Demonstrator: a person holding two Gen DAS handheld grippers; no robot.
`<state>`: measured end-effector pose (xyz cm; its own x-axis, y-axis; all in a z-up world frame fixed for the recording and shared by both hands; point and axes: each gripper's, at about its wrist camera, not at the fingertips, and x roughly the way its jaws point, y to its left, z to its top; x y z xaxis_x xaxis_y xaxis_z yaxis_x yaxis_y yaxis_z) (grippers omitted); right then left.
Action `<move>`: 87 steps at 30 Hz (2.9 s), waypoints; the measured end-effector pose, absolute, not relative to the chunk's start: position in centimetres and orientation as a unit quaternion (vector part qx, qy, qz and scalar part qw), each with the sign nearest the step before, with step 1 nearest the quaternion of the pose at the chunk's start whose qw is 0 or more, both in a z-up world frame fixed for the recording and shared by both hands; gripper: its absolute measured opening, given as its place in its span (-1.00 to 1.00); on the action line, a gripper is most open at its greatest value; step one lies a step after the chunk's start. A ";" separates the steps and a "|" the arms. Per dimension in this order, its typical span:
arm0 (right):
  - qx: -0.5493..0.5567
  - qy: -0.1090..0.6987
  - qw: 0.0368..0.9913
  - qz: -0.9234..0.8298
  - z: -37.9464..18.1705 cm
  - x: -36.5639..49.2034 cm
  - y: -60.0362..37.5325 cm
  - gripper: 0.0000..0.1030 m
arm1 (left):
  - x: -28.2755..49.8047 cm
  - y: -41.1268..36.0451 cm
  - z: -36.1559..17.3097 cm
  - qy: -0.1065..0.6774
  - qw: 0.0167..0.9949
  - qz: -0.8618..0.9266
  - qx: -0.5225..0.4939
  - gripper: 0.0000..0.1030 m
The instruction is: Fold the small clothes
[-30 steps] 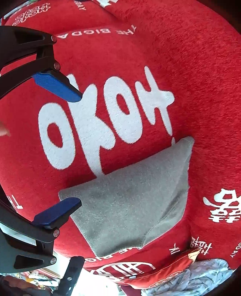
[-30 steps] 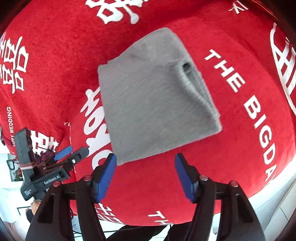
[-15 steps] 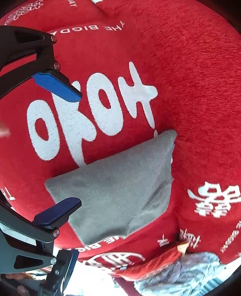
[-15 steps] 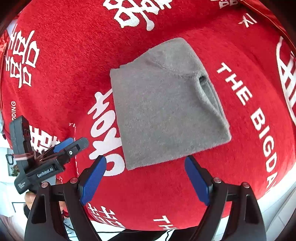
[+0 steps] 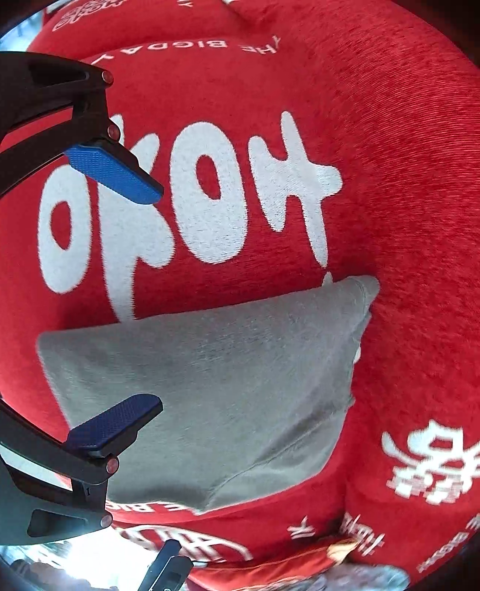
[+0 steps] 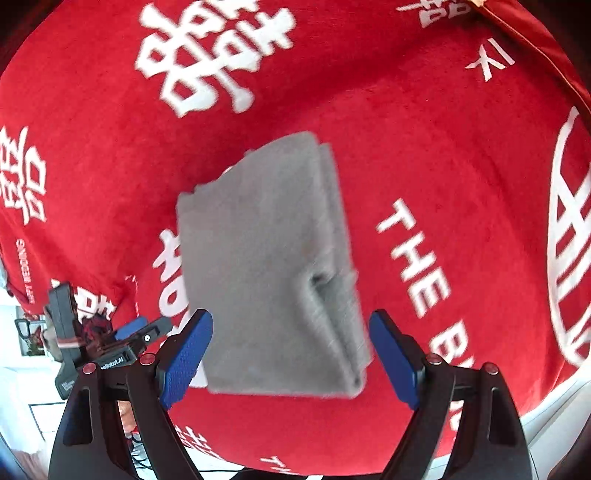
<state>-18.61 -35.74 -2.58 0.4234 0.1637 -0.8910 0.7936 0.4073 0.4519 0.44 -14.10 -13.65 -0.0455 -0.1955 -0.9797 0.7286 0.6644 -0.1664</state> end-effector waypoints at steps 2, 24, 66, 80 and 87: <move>0.503 0.487 0.676 -0.228 -3.6 -18.5 -37.6 0.72 | 0.8 -14.7 -14.3 0.641 0.658 -0.339 0.203 1.00; 0.539 0.533 0.640 -0.124 -11.4 -14.8 -41.5 0.72 | 2.3 -19.0 -16.9 0.662 0.647 -0.332 0.180 1.00; 0.643 0.420 0.637 0.069 -8.9 -10.7 -38.2 -0.36 | 0.7 -17.1 -12.4 0.628 0.612 -0.472 0.093 -0.12; 0.693 0.398 0.593 0.099 -5.6 -11.2 -26.6 -0.35 | 1.6 -4.1 -7.4 0.642 0.607 -0.458 0.098 -0.12; 0.672 0.444 0.583 0.110 -8.7 -8.7 -20.5 -0.36 | 2.5 1.8 -11.0 0.657 0.622 -0.412 0.109 -0.12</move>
<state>-8.66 -20.55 -8.74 0.5815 0.7247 -0.3696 0.4683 0.0732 0.8805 2.53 1.80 -10.97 -0.2024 -0.3691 -0.9071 0.6549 0.6376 -0.4056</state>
